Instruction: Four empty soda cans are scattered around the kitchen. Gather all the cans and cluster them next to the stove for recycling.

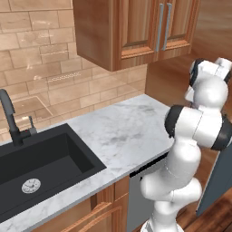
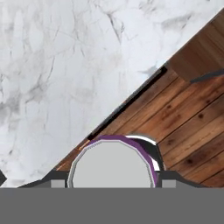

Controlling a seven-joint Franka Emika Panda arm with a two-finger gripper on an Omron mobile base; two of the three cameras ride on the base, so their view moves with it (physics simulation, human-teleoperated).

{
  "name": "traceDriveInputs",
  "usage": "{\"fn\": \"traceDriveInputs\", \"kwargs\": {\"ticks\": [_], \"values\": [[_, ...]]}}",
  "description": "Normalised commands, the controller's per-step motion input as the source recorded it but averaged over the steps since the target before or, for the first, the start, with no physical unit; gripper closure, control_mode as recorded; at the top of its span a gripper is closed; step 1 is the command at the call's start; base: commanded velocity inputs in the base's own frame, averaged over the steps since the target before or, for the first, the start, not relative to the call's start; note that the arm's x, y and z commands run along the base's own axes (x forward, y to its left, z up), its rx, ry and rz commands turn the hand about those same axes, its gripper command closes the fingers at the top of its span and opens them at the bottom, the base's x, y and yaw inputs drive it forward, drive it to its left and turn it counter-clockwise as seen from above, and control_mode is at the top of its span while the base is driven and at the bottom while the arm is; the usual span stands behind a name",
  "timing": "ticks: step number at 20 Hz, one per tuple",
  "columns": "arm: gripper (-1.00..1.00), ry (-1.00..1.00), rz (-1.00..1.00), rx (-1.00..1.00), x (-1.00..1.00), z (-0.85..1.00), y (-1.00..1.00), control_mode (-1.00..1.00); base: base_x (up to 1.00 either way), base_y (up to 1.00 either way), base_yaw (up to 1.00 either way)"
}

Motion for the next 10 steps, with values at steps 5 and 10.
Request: {"fn": "traceDriveInputs", "kwargs": {"ticks": [5, 10], "values": [[1.00, -0.02, 0.00, -0.01, -1.00, 0.59, -0.06, -1.00, 0.00, 0.00, 0.00], [1.00, 0.00, -0.08, -0.05, -0.75, 0.43, -0.21, -1.00, 0.00, 0.00, 0.00]]}}
